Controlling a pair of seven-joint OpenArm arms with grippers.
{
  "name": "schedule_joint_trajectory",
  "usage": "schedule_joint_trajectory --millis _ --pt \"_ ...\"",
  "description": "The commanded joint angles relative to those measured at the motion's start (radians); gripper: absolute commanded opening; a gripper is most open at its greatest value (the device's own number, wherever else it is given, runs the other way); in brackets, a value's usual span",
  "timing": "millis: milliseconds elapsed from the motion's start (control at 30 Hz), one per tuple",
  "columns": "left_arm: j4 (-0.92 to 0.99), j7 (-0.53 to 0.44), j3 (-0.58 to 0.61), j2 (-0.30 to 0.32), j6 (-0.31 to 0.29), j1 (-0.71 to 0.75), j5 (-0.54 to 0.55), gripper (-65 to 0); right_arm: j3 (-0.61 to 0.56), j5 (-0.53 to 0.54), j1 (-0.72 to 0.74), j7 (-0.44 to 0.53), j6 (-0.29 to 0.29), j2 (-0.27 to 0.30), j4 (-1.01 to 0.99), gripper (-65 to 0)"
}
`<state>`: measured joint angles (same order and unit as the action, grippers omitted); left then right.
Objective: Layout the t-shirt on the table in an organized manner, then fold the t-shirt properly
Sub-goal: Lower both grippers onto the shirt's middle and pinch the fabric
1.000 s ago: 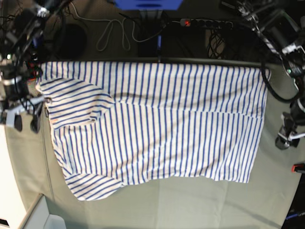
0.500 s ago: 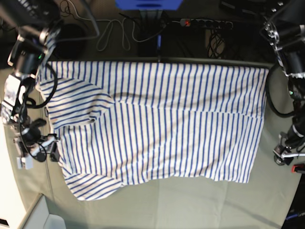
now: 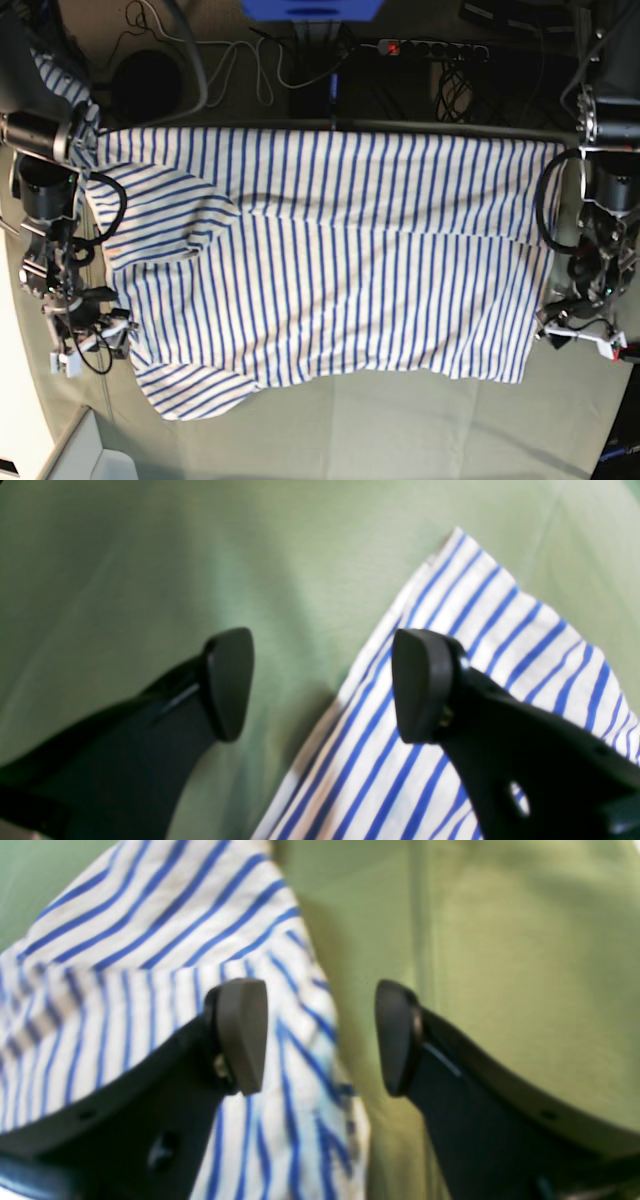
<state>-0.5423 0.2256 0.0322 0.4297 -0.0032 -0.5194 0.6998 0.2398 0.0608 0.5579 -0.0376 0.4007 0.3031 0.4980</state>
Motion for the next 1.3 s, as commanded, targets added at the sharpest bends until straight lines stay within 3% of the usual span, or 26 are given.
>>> schedule_joint_trajectory --millis 0,200,400,833,1067,1267 --pt "-0.002 -0.038 0.015 0.019 -0.004 -0.029 0.001 -23.0 0.002 0.015 0.031 0.041 -0.029 0.023 0.003 -30.6" --pt "0.004 -0.076 0.038 0.019 -0.004 -0.028 0.001 -23.0 -0.006 0.015 0.031 0.101 -0.039 0.021 -0.072 -30.6" --pt "0.004 -0.078 0.035 0.021 -0.004 -0.026 0.001 -23.0 -0.11 0.017 0.027 0.12 -0.042 0.006 -0.127 -30.6" --pt "0.006 -0.079 0.035 0.011 -0.004 -0.026 -0.001 -23.0 -0.119 0.017 -0.006 0.156 -0.044 -0.002 -0.126 -31.5" --pt "0.095 -0.079 0.039 0.005 -0.004 -0.057 -0.007 -23.0 -0.118 0.017 -0.023 0.158 -0.044 -0.002 -0.126 -42.6" --pt "0.161 -0.084 0.128 -0.052 -0.017 -0.101 -0.15 -23.0 -0.118 0.017 -0.035 0.158 -0.044 -0.002 -0.126 -44.0"
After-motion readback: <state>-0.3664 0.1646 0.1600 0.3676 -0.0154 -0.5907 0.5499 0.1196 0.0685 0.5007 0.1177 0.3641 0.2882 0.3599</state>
